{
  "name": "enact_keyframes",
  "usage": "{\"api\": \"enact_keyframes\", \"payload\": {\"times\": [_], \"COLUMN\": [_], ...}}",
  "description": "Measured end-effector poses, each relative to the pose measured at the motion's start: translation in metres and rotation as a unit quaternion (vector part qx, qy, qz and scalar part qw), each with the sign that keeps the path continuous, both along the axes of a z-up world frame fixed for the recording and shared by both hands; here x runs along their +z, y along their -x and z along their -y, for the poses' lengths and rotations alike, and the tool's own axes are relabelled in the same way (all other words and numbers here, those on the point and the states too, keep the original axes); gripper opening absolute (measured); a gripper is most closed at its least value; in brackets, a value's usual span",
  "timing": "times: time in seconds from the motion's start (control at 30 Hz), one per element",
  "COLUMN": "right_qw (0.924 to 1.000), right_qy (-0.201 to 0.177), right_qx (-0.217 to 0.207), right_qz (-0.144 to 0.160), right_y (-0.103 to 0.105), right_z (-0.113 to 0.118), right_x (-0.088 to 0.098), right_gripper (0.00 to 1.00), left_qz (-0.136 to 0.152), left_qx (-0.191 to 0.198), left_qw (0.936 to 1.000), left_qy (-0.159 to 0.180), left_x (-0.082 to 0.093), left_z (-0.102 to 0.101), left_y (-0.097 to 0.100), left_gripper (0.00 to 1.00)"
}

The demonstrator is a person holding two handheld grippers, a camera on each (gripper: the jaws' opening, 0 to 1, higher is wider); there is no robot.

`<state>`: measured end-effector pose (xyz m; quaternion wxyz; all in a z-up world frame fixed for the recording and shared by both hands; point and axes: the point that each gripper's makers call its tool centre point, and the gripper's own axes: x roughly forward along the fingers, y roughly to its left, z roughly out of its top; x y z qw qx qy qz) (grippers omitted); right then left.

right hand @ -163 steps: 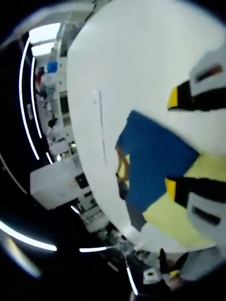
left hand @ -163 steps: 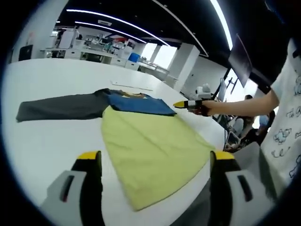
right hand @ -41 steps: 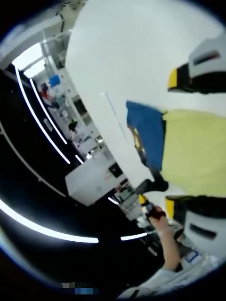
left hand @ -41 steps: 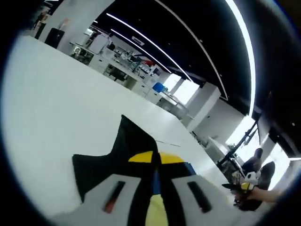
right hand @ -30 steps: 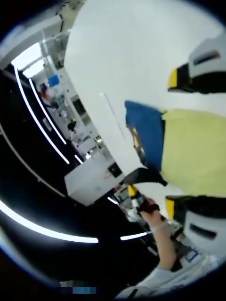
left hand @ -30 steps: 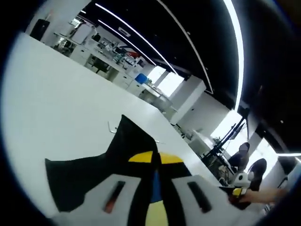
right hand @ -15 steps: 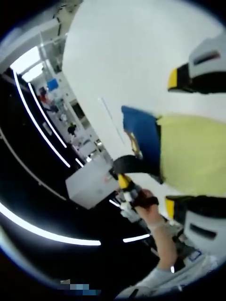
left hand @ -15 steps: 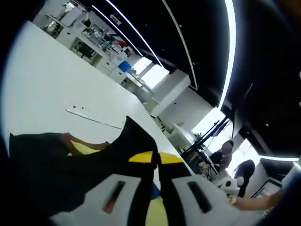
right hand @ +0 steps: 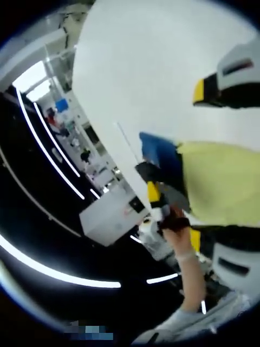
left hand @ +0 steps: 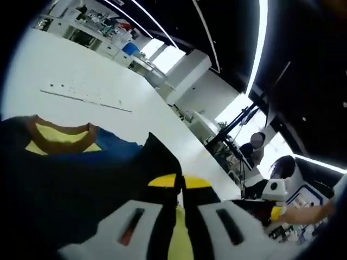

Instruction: Fold the garment on the visible template until the final outline fits inside the template.

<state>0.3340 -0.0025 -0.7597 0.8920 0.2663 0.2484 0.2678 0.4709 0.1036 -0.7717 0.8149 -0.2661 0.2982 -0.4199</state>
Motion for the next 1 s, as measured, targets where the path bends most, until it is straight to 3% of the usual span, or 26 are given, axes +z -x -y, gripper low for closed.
{"api": "enact_keyframes", "payload": {"times": [0.2,0.4,0.57,0.6,0.7,0.8,1.0], "right_qw": [1.0000,1.0000,1.0000,1.0000,1.0000,1.0000,0.9998], "right_qy": [-0.002,-0.002,-0.004,-0.004,-0.003,0.002,0.004], "right_qx": [-0.007,-0.006,-0.004,-0.003,0.000,0.006,0.017], "right_qz": [-0.004,-0.005,-0.005,-0.005,-0.005,-0.005,-0.004], "right_y": [0.001,0.001,0.000,0.000,0.000,0.000,-0.001], "right_z": [0.003,0.003,0.000,-0.001,-0.003,-0.006,-0.011], "right_x": [-0.002,-0.004,-0.004,-0.003,-0.003,-0.003,-0.001], "right_gripper": [0.90,0.90,0.90,0.90,0.90,0.90,0.90], "left_qz": [-0.010,0.006,0.030,0.043,0.043,0.061,0.079], "left_qx": [-0.012,-0.018,-0.006,0.003,0.014,0.023,0.034], "left_qw": [0.9997,0.9992,0.9985,0.9978,0.9974,0.9940,0.9915], "left_qy": [-0.019,-0.034,-0.045,-0.049,-0.057,-0.087,-0.097], "left_x": [-0.020,-0.020,-0.019,-0.018,-0.018,-0.021,-0.015], "left_z": [0.003,0.002,-0.003,-0.006,-0.011,-0.022,-0.041], "left_y": [0.007,0.009,0.010,0.004,0.006,0.002,0.005], "left_gripper": [0.00,0.04,0.26,0.36,0.59,0.75,0.94]}}
